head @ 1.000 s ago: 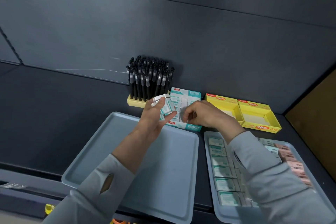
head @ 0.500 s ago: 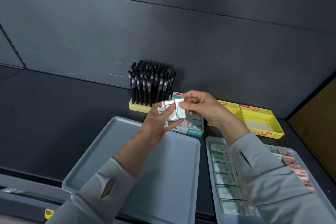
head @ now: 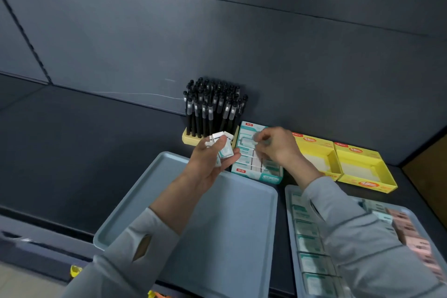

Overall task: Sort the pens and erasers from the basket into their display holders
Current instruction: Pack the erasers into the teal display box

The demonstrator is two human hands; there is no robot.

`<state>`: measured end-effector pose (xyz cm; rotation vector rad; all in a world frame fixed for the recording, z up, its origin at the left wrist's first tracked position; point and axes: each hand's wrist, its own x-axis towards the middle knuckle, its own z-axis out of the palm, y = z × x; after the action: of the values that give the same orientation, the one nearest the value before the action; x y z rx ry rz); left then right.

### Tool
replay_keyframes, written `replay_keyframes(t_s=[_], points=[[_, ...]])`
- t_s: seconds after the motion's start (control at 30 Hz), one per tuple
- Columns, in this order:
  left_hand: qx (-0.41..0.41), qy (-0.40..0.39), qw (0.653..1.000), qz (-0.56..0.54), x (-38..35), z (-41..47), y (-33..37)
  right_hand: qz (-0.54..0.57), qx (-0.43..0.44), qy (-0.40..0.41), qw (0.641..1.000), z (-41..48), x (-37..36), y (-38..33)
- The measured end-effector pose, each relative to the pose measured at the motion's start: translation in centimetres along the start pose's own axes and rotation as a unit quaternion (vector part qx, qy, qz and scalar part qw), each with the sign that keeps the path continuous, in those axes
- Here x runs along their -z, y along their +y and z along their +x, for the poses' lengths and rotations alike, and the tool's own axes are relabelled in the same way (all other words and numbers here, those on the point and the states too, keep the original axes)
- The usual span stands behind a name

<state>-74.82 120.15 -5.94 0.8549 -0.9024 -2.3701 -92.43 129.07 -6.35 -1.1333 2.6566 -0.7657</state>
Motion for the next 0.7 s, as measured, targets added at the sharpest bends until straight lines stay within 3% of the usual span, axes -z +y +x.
replay_keyframes(t_s=[0.13,0.33,0.43,0.53,0.6,0.7], points=[[0.009,-0.005,1.000,0.003,0.0,-0.2,0.1,-0.065,0.072,0.059,0.994,0.6,-1.3,-0.4],[0.007,-0.028,0.999,0.016,0.5,-0.5,0.0,-0.094,0.074,0.084,0.989,1.0,-1.9,-0.3],[0.002,-0.042,0.999,0.019,0.4,-0.4,-0.2,0.059,0.027,0.053,0.996,0.2,-0.9,-1.3],[-0.002,-0.066,0.997,0.029,0.0,-0.4,-0.5,0.333,-0.030,-0.091,0.938,-1.2,0.5,-2.8],[-0.003,-0.085,0.996,0.041,-0.4,-0.6,-0.5,0.380,-0.006,-0.135,0.915,-1.7,1.1,-3.0],[-0.001,-0.099,0.994,0.046,-0.8,-0.8,-0.6,0.398,-0.020,-0.091,0.913,-1.7,1.6,-2.2]])
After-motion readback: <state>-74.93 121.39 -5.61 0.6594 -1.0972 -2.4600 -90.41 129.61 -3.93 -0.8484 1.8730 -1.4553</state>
